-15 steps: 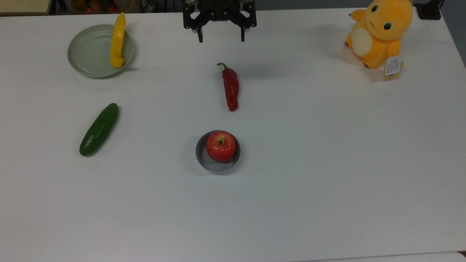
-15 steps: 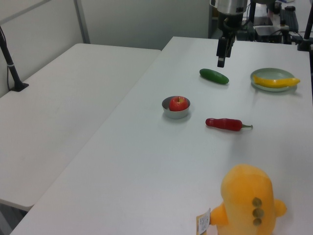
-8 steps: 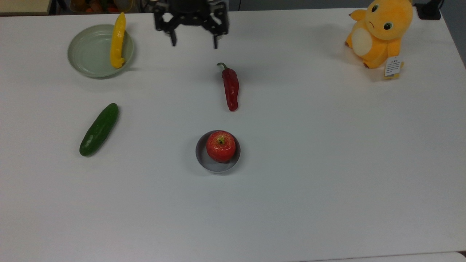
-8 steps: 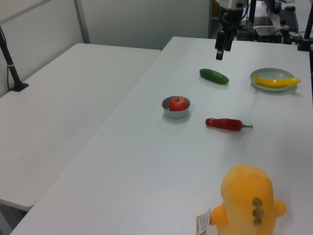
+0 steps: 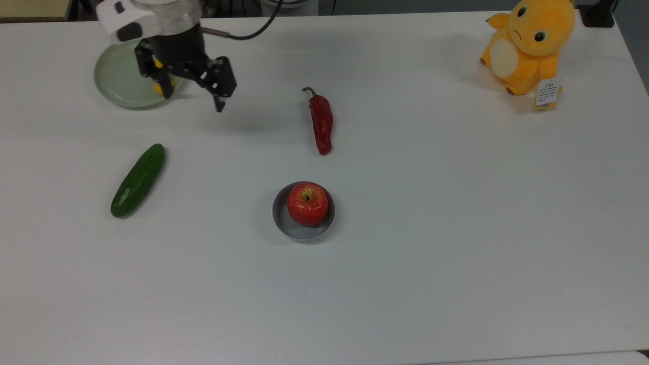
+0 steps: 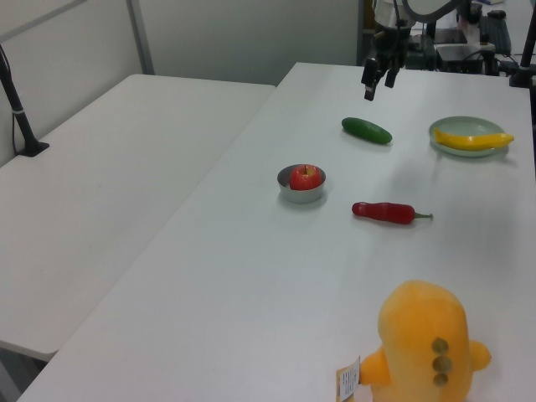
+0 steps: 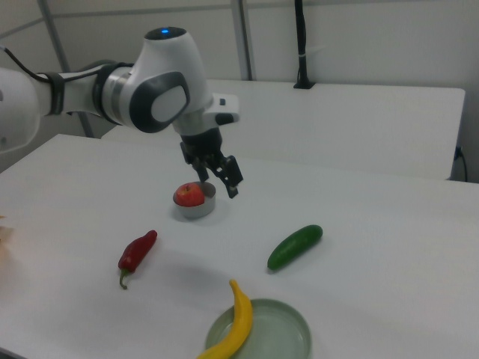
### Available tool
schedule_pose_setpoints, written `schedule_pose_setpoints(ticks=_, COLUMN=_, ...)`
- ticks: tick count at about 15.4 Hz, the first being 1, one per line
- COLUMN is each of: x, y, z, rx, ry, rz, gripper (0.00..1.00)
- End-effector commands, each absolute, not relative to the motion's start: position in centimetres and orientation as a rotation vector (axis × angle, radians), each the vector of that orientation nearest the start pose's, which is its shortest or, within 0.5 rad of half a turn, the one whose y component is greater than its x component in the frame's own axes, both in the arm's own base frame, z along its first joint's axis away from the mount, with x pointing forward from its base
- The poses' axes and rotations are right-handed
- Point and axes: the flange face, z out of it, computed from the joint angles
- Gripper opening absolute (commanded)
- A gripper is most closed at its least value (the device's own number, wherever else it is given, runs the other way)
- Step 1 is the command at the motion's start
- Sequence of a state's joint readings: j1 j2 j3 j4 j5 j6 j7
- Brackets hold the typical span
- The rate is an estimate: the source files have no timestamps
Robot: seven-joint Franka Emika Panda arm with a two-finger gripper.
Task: Put the cucumber on the left side of the bowl
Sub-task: 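Move the open gripper over the green cucumber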
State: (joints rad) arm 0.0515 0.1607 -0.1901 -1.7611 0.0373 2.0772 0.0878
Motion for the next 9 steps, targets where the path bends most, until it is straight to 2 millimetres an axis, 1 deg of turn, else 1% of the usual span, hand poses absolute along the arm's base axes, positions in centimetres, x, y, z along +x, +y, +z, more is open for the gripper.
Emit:
schedule_pose_setpoints(ticks=1, x=61.8, y=-11.8, z=48.0, rx=-3.127, ry=0.443, rz=-0.272, gripper=1.00)
schedule_pose_setpoints(ticks=3, x=61.9, y=-14.0, z=47.3, rx=-3.131, ry=0.496, rz=-0.303, gripper=1.00)
schedule_pose_setpoints(ticks=4, x=62.1, y=-14.5, z=47.0, rx=-3.130, ry=0.513, rz=-0.325, gripper=1.00)
schedule_pose_setpoints(ticks=6, x=62.3, y=-16.0, z=45.6, rx=-3.133, ry=0.557, rz=-0.317, gripper=1.00)
schedule_pose_setpoints(ticks=9, x=62.6, y=-18.0, z=44.6, rx=-3.132, ry=0.602, rz=-0.366, gripper=1.00)
